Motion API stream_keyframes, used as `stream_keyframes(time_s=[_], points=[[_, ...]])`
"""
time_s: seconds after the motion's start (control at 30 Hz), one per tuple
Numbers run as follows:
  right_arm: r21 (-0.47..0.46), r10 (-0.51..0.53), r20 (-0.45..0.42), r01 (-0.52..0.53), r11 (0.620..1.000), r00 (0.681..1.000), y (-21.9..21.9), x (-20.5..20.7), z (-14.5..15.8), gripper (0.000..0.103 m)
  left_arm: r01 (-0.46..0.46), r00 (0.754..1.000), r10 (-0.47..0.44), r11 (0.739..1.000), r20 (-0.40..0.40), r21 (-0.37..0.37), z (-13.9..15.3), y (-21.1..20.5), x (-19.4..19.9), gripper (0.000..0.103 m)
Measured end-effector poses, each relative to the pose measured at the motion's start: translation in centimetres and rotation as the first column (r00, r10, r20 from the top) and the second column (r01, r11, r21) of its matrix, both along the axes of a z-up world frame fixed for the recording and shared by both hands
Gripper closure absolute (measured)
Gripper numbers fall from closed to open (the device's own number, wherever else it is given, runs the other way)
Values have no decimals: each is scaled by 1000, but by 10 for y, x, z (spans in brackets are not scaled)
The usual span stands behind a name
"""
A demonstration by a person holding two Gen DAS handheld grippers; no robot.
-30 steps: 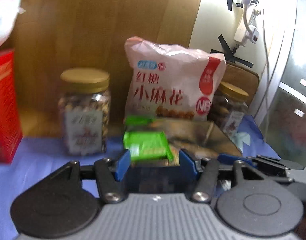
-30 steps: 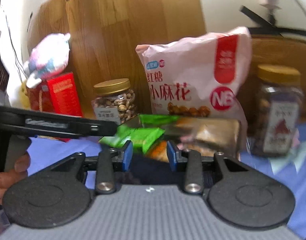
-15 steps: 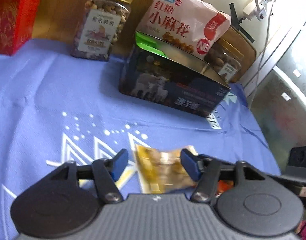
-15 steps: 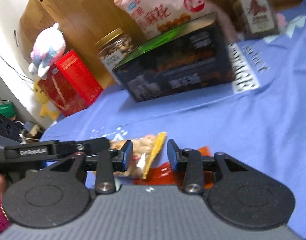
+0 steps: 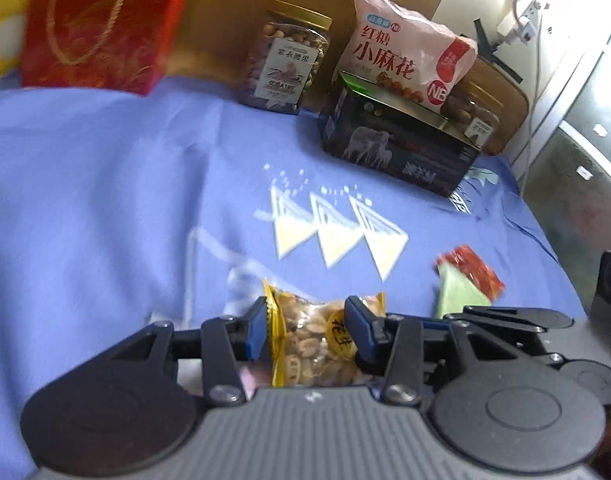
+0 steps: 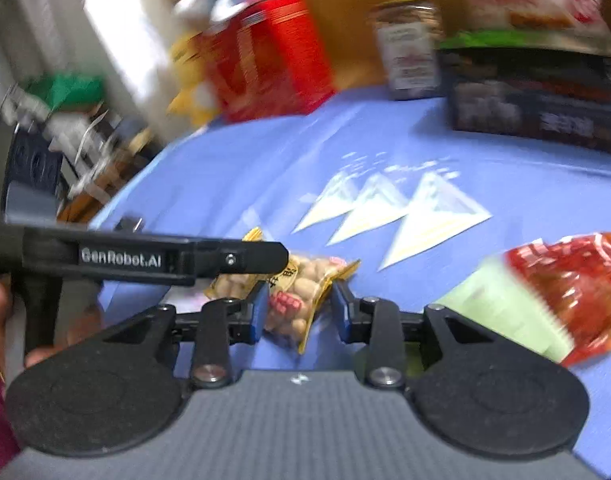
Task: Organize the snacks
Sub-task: 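Grasp the clear peanut bag with yellow edges with the left gripper, then lift the peanut bag and lower it into the tin box, releasing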
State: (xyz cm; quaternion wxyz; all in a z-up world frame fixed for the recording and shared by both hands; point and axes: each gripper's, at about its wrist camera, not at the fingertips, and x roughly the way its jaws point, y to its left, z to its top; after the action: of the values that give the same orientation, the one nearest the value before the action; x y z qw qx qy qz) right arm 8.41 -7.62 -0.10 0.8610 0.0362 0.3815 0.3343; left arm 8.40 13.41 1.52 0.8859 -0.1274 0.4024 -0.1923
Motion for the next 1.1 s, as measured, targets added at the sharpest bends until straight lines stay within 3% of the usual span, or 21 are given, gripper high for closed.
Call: stream_keyframes(time_s=[0.13, 0.37, 0.5, 0.57, 0.63, 0.73, 0.8, 0.93, 1.1], points=[[34, 69, -25, -68, 997, 997, 1, -26, -3, 61, -22, 1000, 21, 999, -5, -24, -4, 13, -28, 55], [-17, 38, 46, -37, 999, 998, -6, -42, 1, 62, -49, 999, 50, 998, 14, -30, -2, 17, -42, 47], [-49, -131, 101, 136, 989, 986, -36, -38, -1, 67, -59, 998, 59, 998, 25, -9, -1, 16, -46, 45], [-60, -292, 134, 301, 952, 947, -56, -32, -2, 61, -62, 998, 62, 998, 26, -7, -1, 16, -48, 45], [2, -343, 123, 346, 938, 931, -71, -31, 2, 61, -63, 998, 63, 998, 28, -7, -1, 16, -49, 44], [119, -261, 89, 250, 961, 961, -69, -37, 6, 60, -62, 998, 62, 998, 29, -9, -1, 17, -50, 44], [117, -166, 104, 154, 981, 981, -51, -44, 2, 52, -58, 998, 58, 998, 31, -16, -1, 18, -51, 44], [6, -17, 143, 16, 1000, 990, -9, -56, -12, 49, -40, 999, 41, 999, 32, -28, -1, 20, -54, 44], [-104, 75, 217, -54, 993, 973, 19, -62, -20, 49, -14, 1000, 15, 999, 18, -33, -6, 18, -55, 46]])
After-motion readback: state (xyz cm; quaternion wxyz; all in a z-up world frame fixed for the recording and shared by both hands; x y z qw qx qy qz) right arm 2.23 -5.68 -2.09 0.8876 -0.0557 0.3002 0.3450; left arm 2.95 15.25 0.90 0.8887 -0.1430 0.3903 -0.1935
